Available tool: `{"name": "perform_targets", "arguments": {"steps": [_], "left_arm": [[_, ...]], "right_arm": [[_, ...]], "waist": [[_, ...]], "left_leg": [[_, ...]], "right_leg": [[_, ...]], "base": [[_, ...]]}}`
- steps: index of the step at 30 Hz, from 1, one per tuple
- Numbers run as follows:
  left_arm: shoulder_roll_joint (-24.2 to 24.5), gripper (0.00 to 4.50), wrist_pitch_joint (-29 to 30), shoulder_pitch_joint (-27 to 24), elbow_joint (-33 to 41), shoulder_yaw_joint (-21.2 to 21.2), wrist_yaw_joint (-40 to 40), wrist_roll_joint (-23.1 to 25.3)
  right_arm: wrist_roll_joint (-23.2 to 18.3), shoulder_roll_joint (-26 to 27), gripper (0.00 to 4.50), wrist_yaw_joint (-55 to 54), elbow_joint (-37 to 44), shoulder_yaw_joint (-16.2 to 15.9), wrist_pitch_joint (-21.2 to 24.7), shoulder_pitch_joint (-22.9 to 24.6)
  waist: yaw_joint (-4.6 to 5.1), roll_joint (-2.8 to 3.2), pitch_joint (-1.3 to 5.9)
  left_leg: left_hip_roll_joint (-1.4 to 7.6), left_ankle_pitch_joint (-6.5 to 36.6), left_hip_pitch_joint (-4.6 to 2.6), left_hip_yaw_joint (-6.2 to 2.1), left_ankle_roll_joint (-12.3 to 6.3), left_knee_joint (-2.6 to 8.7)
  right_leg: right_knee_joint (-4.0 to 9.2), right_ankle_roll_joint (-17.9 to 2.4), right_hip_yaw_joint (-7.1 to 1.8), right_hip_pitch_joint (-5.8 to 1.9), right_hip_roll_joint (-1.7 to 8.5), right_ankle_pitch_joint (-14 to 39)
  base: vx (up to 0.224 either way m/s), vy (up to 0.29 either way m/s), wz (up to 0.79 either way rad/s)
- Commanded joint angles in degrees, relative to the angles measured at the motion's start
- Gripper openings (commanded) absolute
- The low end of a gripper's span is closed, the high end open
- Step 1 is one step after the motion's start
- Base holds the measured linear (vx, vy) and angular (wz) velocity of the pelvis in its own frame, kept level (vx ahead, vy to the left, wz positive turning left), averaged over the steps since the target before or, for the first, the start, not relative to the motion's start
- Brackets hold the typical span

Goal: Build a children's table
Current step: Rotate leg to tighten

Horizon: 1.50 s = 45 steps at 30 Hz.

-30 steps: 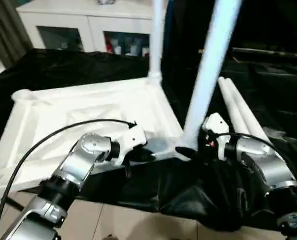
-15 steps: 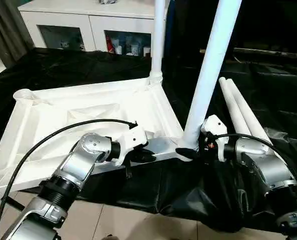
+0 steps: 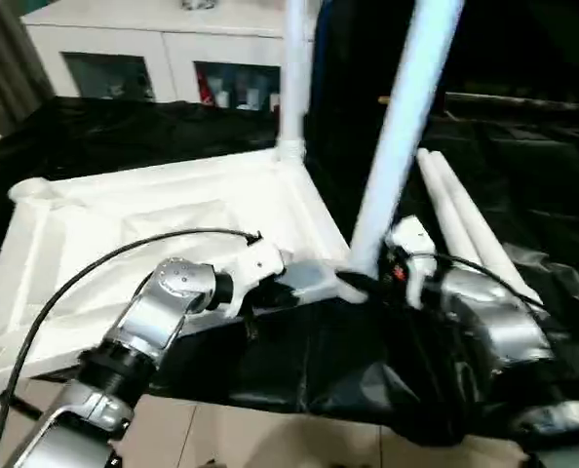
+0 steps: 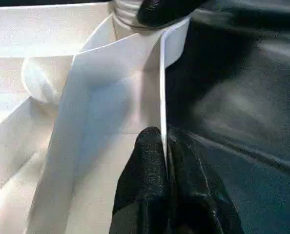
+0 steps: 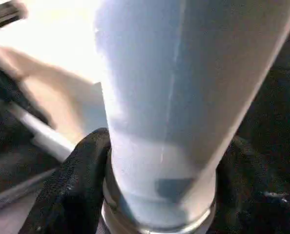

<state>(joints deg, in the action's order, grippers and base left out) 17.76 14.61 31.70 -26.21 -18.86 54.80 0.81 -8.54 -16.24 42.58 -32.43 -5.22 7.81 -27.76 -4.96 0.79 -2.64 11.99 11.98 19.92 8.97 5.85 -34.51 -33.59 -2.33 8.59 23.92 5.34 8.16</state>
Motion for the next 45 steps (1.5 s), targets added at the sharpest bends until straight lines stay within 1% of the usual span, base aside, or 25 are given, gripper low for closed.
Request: {"name": "perform_targets", "arguments": {"steps": [1,5,6,8,9,10,11,15,16,17,22,24,27,28,29,30,31,32,34,35,41,42,43,44,45], "left_arm": [[-3.2,0.00,0.6,3.5,-3.1,2.6,-6.5,0.0],[-8.1,0.00,2.8,8.4,-11.6,5.9,-17.8,0.2],[-9.7,0.00,2.7,10.1,-14.7,6.9,-21.9,0.2],[-9.7,0.00,2.7,10.1,-14.7,6.9,-21.9,0.2],[-12.1,0.00,1.6,12.6,-18.9,8.1,-26.0,0.0],[-12.9,0.00,0.8,13.5,-20.2,8.1,-26.7,0.1],[-13.4,0.00,0.0,13.7,-20.4,7.6,-26.1,0.4],[-13.8,0.00,-1.9,13.9,-20.4,6.6,-24.9,1.1],[-13.8,0.00,-2.3,13.9,-20.3,6.4,-24.6,1.3],[-13.9,0.00,-3.9,13.8,-20.2,5.8,-23.5,1.7],[-13.8,0.00,-9.3,13.5,-20.2,4.1,-20.3,2.0],[-14.0,0.00,-10.5,13.8,-20.9,4.2,-20.2,2.1],[-14.4,0.00,-12.9,14.2,-21.7,4.5,-20.8,2.3],[-14.9,0.00,-14.6,14.7,-22.3,5.6,-22.3,1.9],[-15.3,0.29,-15.6,15.0,-22.6,6.6,-22.3,1.1],[-15.3,0.58,-15.6,15.0,-22.6,6.6,-22.3,1.1],[-15.6,0.58,-15.3,15.2,-22.5,7.6,-22.1,0.2],[-15.9,0.65,-15.1,15.7,-21.5,9.7,-22.3,-1.8],[-15.9,0.65,-15.1,15.7,-21.5,9.7,-22.3,-1.8],[-15.4,0.95,-13.6,16.1,-19.3,11.4,-22.6,-3.3],[-12.4,1.47,-7.5,15.8,-14.5,12.6,-23.9,-3.2],[-7.2,1.58,0.9,12.5,-6.3,14.2,-25.1,-1.6],[-6.2,1.58,2.5,11.8,-4.7,14.6,-25.5,-1.3],[-5.4,1.58,3.8,11.3,-3.4,15.0,-25.7,-1.0],[-3.0,1.84,5.6,9.7,-0.6,15.6,-26.5,0.8]], "right_arm": [[-0.2,3.9,2.67,-10.1,-4.6,2.9,1.2,-1.5],[1.0,10.5,2.67,-27.3,-10.9,6.6,-1.1,-4.1],[0.7,12.3,2.67,-33.3,-13.2,8.2,-1.8,-5.0],[0.7,12.3,2.67,-33.3,-13.2,8.2,-1.8,-5.0],[0.6,14.8,2.67,-40.4,-16.8,9.8,-3.7,-6.4],[0.7,15.6,2.67,-42.4,-18.0,10.1,-4.5,-7.0],[1.3,15.9,2.67,-43.0,-18.2,9.8,-5.0,-7.3],[2.0,16.3,2.67,-42.4,-18.0,9.4,-5.8,-7.5],[2.1,16.4,3.02,-42.2,-17.8,9.5,-6.1,-7.5],[2.3,16.5,3.37,-41.2,-17.1,9.7,-7.1,-7.5],[2.2,15.5,3.63,-40.0,-12.8,9.8,-8.6,-6.6],[2.6,15.0,3.88,-40.4,-11.6,9.3,-8.8,-6.2],[4.1,13.5,3.88,-41.1,-4.9,8.1,-8.0,-3.2],[4.6,12.3,3.88,-40.3,3.2,7.4,-6.7,0.6],[4.6,12.1,3.89,-39.4,6.8,7.4,-5.6,2.5],[4.6,12.1,3.90,-39.4,6.8,7.4,-5.6,2.5],[4.6,12.0,3.90,-38.7,8.8,7.1,-4.6,3.7],[5.0,12.1,3.90,-37.8,11.4,6.6,-3.0,5.7],[5.0,12.1,3.90,-37.8,11.4,6.6,-3.0,5.7],[5.3,12.0,3.90,-37.3,12.8,5.9,-1.9,6.9],[5.0,11.7,3.90,-36.1,14.7,4.0,0.2,7.9],[5.1,11.2,3.90,-34.2,15.4,1.8,2.5,7.9],[5.1,11.2,3.90,-33.8,15.3,1.4,3.1,7.8],[5.1,11.1,3.90,-33.5,15.2,1.1,3.5,7.8],[5.7,11.2,3.90,-33.3,14.9,0.5,3.8,7.7]], "waist": [[0.06,-0.62,4.00],[0.09,-0.68,3.90],[-0.01,-0.74,4.02],[-0.24,-0.70,4.11],[-0.33,-0.81,4.18],[-0.28,-0.50,4.09],[-0.40,-0.39,4.26],[-0.45,-0.57,4.22],[-0.45,-0.57,4.22],[-0.50,-0.51,4.23],[-0.41,-0.78,4.23],[-0.41,-0.75,4.37],[-0.71,-0.84,4.43],[-0.62,-0.89,4.48],[-0.87,-0.60,4.30],[-0.88,-0.64,4.35],[-1.00,-0.11,4.49],[-1.01,0.05,4.56],[-1.08,-0.21,4.52],[-0.94,0.16,4.32],[-0.19,-0.18,4.07],[-0.16,-0.54,4.23],[0.10,-0.51,4.07],[0.41,-0.24,4.01],[0.80,0.06,3.90]], "left_leg": [[0.44,6.5,0.47,0.49,-3.22,3.74],[0.24,7.5,0.01,0.58,-2.15,3.79],[0.25,7.5,0.07,0.49,-2.13,3.79],[0.35,7.1,0.03,0.47,-2.35,3.84],[0.49,6.7,0.29,0.45,-3.00,3.90],[0.44,6.5,-0.01,0.58,-2.94,3.86],[0.49,6.7,-0.24,0.55,-2.71,3.88],[0.59,6.7,0.33,0.50,-3.83,3.94],[0.59,6.7,0.33,0.50,-3.83,3.94],[0.58,6.3,0.41,0.51,-4.12,3.92],[0.51,5.5,0.95,0.37,-4.62,4.03],[0.57,4.6,0.69,0.49,-4.75,3.88],[0.66,2.4,0.70,0.50,-5.40,3.75],[0.63,2.3,0.92,0.41,-5.54,3.77],[0.57,3.2,0.70,0.54,-5.89,3.69],[0.45,3.0,0.96,0.44,-6.16,3.77],[0.54,3.1,0.84,0.37,-6.04,3.77],[0.58,3.9,0.76,0.41,-5.97,3.69],[0.74,4.3,0.73,0.38,-5.79,3.77],[0.77,6.1,0.64,0.39,-5.32,3.92],[0.42,6.6,0.94,0.33,-4.76,4.05],[0.93,6.7,0.64,0.23,-4.24,4.11],[0.96,6.0,1.23,-0.03,-4.29,4.25],[1.02,6.4,1.24,0.02,-4.05,4.32],[0.60,7.3,0.67,0.28,-3.99,4.09]], "right_leg": [[4.80,-4.6,-3.07,-3.99,3.22,23.6],[5.45,-3.5,-2.89,-3.64,3.34,26.4],[5.31,-3.4,-2.84,-3.83,3.43,26.3],[5.31,-3.4,-2.92,-3.76,3.47,25.2],[4.88,-3.7,-3.03,-3.95,3.48,23.1],[5.00,-4.1,-3.14,-3.45,3.45,22.8],[4.79,-4.8,-3.16,-3.57,3.42,21.8],[4.44,-5.4,-3.29,-4.07,3.56,19.4],[4.44,-5.4,-3.29,-4.07,3.56,19.4],[4.37,-5.7,-3.36,-4.12,3.56,18.7],[4.18,-5.1,-3.27,-4.57,3.64,18.8],[4.08,-5.5,-3.40,-4.31,3.59,17.8],[3.58,-6.1,-3.60,-4.24,3.34,14.0],[3.38,-6.4,-3.60,-4.43,3.40,13.5],[3.74,-5.6,-3.66,-4.29,3.22,13.1],[3.67,-5.5,-3.60,-4.64,3.15,12.9],[3.57,-5.8,-3.56,-4.55,3.31,13.1],[3.82,-6.5,-3.54,-4.46,3.45,13.2],[3.79,-7.4,-3.52,-4.42,3.48,12.6],[3.91,-7.7,-3.44,-4.35,3.42,14.1],[4.36,-5.2,-3.32,-4.62,3.22,18.0],[3.75,-5.6,-3.43,-4.62,3.43,17.3],[3.50,-5.7,-3.42,-4.97,3.49,16.7],[3.49,-5.7,-3.37,-4.90,3.46,17.0],[4.31,-5.0,-3.35,-4.18,3.14,18.8]], "base": [[0.000,0.000,0.00],[0.000,0.000,0.00],[0.000,0.000,0.00],[0.000,0.000,0.00],[0.000,0.000,0.00],[0.000,0.000,0.00],[0.000,0.000,0.00],[0.000,0.000,0.00],[0.000,0.000,0.00],[0.000,0.000,0.00],[0.000,0.000,0.00],[0.000,0.000,0.00],[0.000,0.000,0.00],[0.000,0.000,0.00],[0.000,0.000,0.00],[0.000,0.000,0.00],[0.000,0.000,0.00],[0.000,0.000,0.00],[0.000,0.000,0.00],[0.000,0.000,0.00],[0.000,0.000,0.00],[0.000,0.000,0.00],[0.000,0.000,0.00],[0.000,0.000,0.00],[0.000,0.000,0.00]]}}
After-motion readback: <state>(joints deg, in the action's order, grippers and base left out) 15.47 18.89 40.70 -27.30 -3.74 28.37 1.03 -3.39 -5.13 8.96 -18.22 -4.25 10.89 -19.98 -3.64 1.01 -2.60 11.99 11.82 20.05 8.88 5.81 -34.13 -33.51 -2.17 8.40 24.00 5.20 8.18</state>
